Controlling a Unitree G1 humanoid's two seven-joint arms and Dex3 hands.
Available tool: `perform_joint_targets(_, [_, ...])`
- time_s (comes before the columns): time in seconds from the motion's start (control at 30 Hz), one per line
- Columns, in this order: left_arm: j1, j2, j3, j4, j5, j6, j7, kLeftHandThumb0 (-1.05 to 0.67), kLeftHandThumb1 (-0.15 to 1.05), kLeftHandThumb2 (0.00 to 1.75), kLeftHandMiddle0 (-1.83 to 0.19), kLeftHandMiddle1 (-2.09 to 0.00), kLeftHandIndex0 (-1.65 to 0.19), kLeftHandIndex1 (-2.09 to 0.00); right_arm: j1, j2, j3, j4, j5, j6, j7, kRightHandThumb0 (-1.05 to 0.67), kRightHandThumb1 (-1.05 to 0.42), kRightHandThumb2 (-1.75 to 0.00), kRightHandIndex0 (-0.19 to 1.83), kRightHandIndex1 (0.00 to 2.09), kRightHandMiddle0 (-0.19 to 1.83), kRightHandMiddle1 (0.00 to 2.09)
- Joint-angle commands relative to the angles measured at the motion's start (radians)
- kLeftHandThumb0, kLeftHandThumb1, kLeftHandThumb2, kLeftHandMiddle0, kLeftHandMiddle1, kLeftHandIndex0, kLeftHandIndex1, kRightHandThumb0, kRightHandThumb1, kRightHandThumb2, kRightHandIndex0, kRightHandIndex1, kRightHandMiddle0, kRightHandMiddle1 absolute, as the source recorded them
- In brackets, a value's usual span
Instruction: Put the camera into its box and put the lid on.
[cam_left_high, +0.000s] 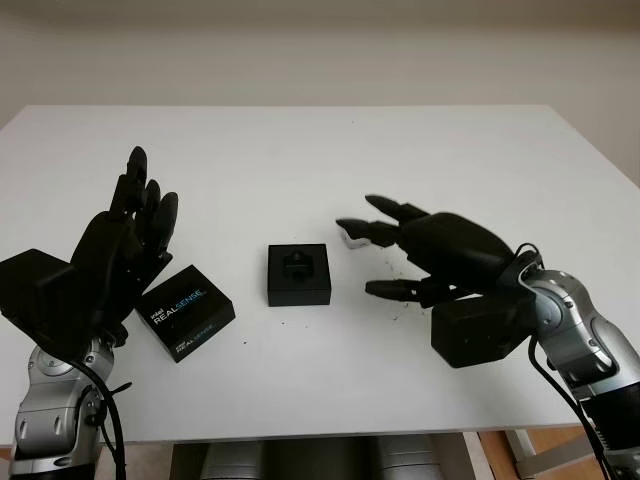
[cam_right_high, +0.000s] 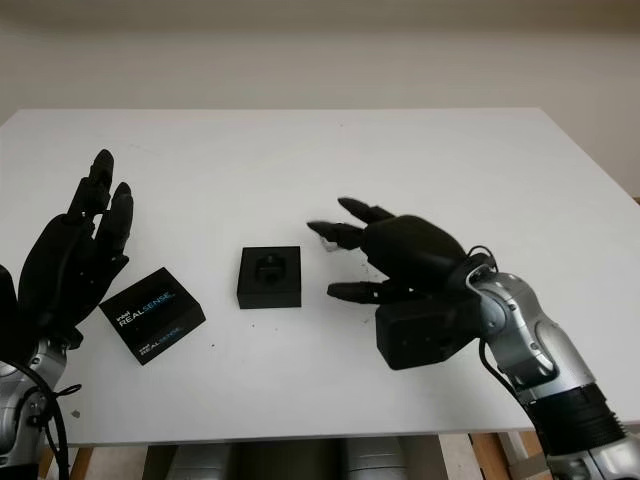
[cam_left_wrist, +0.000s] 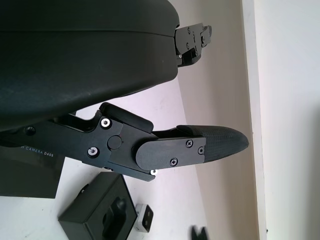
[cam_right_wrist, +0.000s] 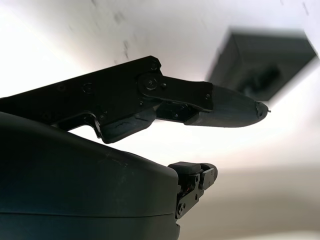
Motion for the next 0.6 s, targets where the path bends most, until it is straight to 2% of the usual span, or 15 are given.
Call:
perform_joint_targets(0.0, [-0.025, -0.006, -0.001, 0.005, -0.007, -0.004, 0.0, -0.71, 1.05, 0.49, 0.19, 0.0, 0.19, 0.0, -0.042, 0.031, -0.045, 0.004, 0.036, 0.021, -0.037, -0.79, -1.05, -0.47, 0.18, 0.12, 0.29, 0.08])
perform_joint_targets(0.07, [-0.026, -0.011, -0.002, 0.009, -0.007, -0.013, 0.003, -0.71, 1.05, 0.48, 0.19, 0.0, 0.19, 0.0, -0.063, 0.073, -0.08, 0.036, 0.078, 0.007, -0.103, -0.76, -1.02, -0.22, 0.34, 0.17, 0.4, 0.13])
perform_joint_targets(0.13, [-0.026, -0.014, -0.005, 0.013, -0.004, -0.018, 0.003, -0.72, 1.05, 0.47, 0.19, 0.0, 0.19, 0.0, -0.096, 0.094, -0.099, 0.089, 0.109, -0.02, -0.142, -0.69, -0.94, -0.08, 0.45, 0.21, 0.48, 0.17])
perform_joint_targets(0.23, [-0.026, -0.015, -0.006, 0.016, -0.004, -0.019, 0.006, -0.72, 1.05, 0.47, 0.19, 0.0, 0.19, 0.0, -0.162, 0.09, -0.092, 0.182, 0.096, -0.065, -0.177, -0.67, -0.84, -0.05, 0.51, 0.28, 0.49, 0.28])
perform_joint_targets(0.3, [-0.025, -0.015, -0.005, 0.018, -0.005, -0.021, 0.005, -0.72, 1.05, 0.46, 0.19, 0.0, 0.19, 0.0, -0.211, 0.08, -0.074, 0.254, 0.071, -0.103, -0.189, -0.69, -0.8, -0.05, 0.42, 0.44, 0.35, 0.55])
perform_joint_targets(0.33, [-0.023, -0.013, -0.006, 0.014, -0.006, -0.017, 0.004, -0.73, 1.05, 0.47, 0.19, 0.0, 0.19, 0.0, -0.235, 0.077, -0.063, 0.282, 0.057, -0.108, -0.188, -0.69, -0.79, -0.05, 0.32, 0.61, 0.24, 0.73])
perform_joint_targets(0.37, [-0.02, -0.011, -0.006, 0.012, -0.006, -0.014, 0.002, -0.73, 1.05, 0.48, 0.19, 0.0, 0.19, 0.0, -0.259, 0.075, -0.052, 0.31, 0.043, -0.11, -0.184, -0.7, -0.78, -0.05, 0.25, 0.71, 0.18, 0.81])
perform_joint_targets(0.43, [-0.017, -0.015, -0.004, 0.007, -0.007, -0.013, 0.007, -0.72, 1.05, 0.48, 0.19, 0.0, 0.19, 0.0, -0.304, 0.066, -0.025, 0.36, -0.005, -0.109, -0.191, -0.71, -0.79, -0.06, 0.15, 0.82, 0.11, 0.87])
perform_joint_targets(0.57, [-0.013, -0.013, -0.006, 0.001, -0.002, -0.008, 0.009, -0.73, 1.05, 0.49, 0.19, 0.0, 0.19, 0.0, -0.398, 0.057, 0.026, 0.473, -0.086, -0.098, -0.202, -0.72, -0.8, -0.06, 0.1, 0.8, 0.14, 0.89])
